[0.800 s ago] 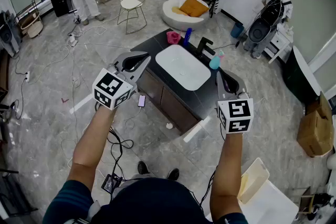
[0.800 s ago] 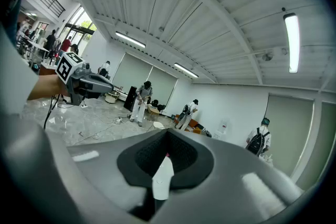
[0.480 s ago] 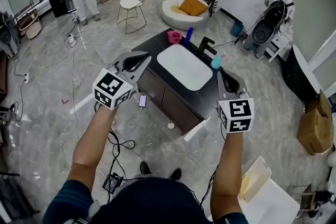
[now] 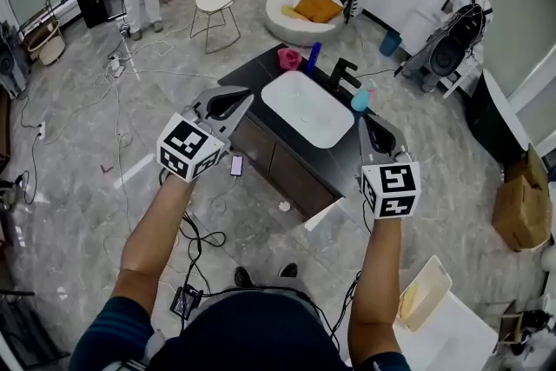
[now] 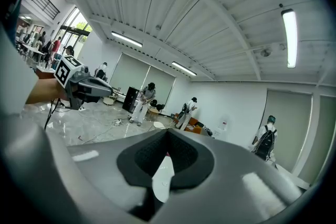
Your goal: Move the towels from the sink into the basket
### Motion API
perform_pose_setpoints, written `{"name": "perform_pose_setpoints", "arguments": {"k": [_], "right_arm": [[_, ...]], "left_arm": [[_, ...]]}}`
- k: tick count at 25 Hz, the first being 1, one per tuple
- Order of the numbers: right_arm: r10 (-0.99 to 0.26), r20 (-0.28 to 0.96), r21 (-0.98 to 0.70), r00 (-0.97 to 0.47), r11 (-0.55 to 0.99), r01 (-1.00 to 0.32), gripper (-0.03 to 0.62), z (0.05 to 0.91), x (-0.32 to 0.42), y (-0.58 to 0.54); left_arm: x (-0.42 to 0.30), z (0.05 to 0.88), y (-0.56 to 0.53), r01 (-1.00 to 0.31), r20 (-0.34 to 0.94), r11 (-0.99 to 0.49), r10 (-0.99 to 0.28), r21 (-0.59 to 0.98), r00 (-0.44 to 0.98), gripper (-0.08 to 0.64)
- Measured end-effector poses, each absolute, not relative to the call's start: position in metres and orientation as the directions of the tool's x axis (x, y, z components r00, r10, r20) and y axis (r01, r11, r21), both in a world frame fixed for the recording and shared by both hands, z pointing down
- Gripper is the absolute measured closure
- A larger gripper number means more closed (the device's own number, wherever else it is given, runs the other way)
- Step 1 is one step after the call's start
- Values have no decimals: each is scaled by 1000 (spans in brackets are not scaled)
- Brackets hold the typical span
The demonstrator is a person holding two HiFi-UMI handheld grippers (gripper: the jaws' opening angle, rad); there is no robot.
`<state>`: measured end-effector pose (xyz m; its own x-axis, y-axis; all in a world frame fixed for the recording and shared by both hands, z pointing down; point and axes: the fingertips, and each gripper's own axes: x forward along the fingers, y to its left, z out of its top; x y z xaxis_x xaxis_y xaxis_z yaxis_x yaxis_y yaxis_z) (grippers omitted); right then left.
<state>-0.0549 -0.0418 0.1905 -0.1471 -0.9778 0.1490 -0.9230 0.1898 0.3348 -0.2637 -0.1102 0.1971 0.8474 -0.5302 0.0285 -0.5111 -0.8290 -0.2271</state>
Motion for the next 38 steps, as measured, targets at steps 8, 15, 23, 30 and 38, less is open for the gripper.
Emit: {"name": "perform_pose_setpoints", "arguments": {"k": [8, 15, 23, 30, 38], "right_arm": [[-979, 135, 298, -150, 185, -936, 583, 197, -44, -64], [-974, 140, 274, -178, 211, -938, 583, 209, -29, -103], [-968, 137, 266, -210, 240, -934, 583, 217, 3, -154], [-960, 147, 247, -238, 269, -931, 583, 228, 34, -196], [-948, 151, 240, -280, 310, -920, 583, 236, 55, -224]], "left_arm": [[-257, 206, -128, -513, 52, -828, -536, -226, 843, 554], [-246, 211, -161, -535, 71, -813, -562, -232, 824, 554], [-214, 222, -209, -562, 90, -797, -591, -224, 802, 554], [-178, 229, -247, -580, 97, -785, -609, -218, 787, 554], [-150, 234, -273, -599, 105, -769, -630, -222, 770, 554]]}}
